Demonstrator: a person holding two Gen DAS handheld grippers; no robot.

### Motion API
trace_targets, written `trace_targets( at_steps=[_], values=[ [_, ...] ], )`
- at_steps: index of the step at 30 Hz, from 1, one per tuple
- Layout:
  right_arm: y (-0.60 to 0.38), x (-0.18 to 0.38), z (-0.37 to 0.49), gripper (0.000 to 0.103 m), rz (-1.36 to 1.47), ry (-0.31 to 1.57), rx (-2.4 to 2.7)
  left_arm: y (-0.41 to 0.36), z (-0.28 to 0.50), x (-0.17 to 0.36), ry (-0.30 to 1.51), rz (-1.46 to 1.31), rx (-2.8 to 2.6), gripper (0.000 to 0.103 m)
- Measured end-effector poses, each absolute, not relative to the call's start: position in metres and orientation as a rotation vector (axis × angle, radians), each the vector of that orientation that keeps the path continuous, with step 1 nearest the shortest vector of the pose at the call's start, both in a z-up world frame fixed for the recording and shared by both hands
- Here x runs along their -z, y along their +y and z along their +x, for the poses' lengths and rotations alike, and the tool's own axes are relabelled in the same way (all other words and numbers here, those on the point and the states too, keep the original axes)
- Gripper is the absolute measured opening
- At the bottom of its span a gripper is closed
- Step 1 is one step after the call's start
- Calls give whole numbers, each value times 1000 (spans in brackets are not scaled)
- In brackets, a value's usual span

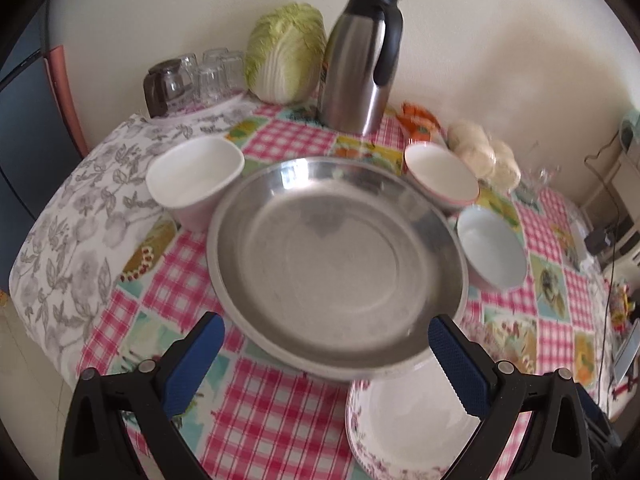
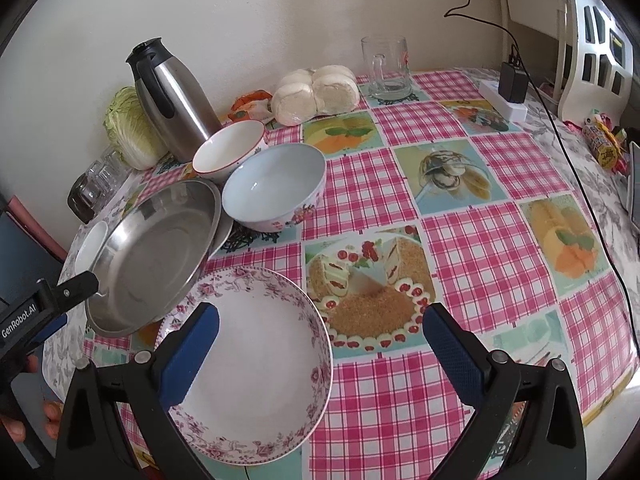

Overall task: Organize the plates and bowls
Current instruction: 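Move the right gripper to the pink-floral plate rim and close it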

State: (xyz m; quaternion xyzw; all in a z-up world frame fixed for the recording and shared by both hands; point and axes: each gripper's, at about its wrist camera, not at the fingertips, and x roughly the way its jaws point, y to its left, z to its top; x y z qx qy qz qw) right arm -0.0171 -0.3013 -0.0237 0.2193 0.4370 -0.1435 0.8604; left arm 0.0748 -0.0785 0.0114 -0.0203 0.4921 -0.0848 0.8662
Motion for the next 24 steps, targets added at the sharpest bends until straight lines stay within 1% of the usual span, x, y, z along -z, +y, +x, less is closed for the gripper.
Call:
trace_targets(
  at_steps=[6, 12, 24],
  values=[
    [-310, 54, -21, 102, 504, 1052, 325, -93, 64, 17, 1183, 7, 214, 103],
    [-314, 70, -19, 102, 537, 1108, 312, -101, 64, 33, 1264, -7, 243, 103],
    [-298, 83, 1, 102, 473, 1182, 244, -110, 75, 64, 1368, -5, 215, 103]
  ],
)
